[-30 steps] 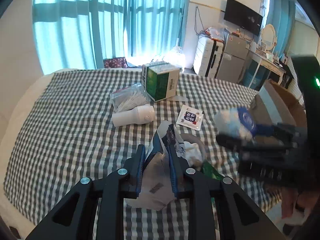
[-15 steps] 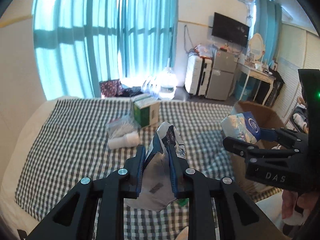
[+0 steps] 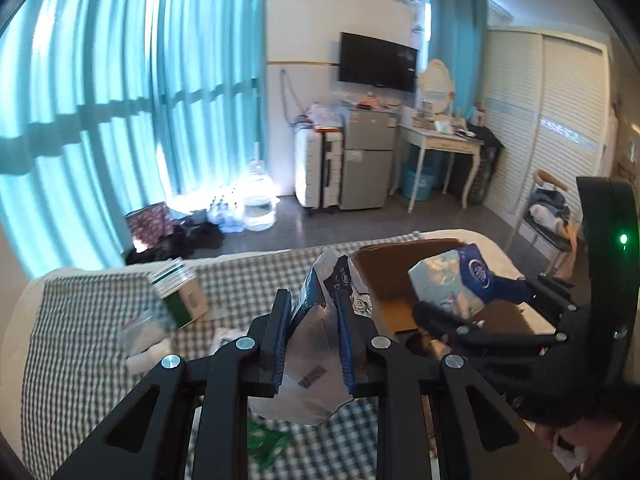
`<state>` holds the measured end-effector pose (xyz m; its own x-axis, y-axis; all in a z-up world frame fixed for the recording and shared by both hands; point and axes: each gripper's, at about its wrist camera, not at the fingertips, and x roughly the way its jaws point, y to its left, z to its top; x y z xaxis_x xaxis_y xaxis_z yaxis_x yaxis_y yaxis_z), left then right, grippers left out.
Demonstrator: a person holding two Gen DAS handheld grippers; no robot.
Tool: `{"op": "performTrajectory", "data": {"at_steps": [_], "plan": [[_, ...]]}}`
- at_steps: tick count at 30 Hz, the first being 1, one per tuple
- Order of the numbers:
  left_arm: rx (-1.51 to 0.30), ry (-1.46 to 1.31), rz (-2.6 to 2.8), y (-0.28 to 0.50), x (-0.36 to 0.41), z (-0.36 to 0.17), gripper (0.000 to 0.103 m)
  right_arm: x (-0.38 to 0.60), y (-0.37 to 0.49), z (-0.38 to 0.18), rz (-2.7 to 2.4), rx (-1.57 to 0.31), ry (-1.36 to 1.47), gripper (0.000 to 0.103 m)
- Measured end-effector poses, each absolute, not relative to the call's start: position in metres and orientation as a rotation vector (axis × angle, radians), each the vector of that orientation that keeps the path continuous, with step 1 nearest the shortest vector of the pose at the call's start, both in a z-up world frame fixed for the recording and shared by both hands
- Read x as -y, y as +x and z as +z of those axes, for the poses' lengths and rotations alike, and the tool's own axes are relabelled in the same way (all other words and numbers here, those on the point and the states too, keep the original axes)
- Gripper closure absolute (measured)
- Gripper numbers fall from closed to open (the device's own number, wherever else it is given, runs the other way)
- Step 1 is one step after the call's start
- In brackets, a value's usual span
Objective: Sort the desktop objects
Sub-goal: 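Carry both items over the cardboard box and open both tools to drop them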
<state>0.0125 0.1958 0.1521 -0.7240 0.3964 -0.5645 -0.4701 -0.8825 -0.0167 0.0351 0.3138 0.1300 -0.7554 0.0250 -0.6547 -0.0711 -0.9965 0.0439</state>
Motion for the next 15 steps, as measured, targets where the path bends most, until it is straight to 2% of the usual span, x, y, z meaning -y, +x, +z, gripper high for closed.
{"op": "performTrajectory", "data": {"at_steps": [9,15], "plan": [[-0.288,-0.817,2.348,0.008,-0.299,0.135,0.081,-0.389,0.042,0.121,2.704,-0.108,-1.058,0.030],[-0.319,-0.875,2.297,0.005,-0.327,0.110,0.081,-0.426,0.043,0.099,2.625,-0.172,-1.106,0.030]]}}
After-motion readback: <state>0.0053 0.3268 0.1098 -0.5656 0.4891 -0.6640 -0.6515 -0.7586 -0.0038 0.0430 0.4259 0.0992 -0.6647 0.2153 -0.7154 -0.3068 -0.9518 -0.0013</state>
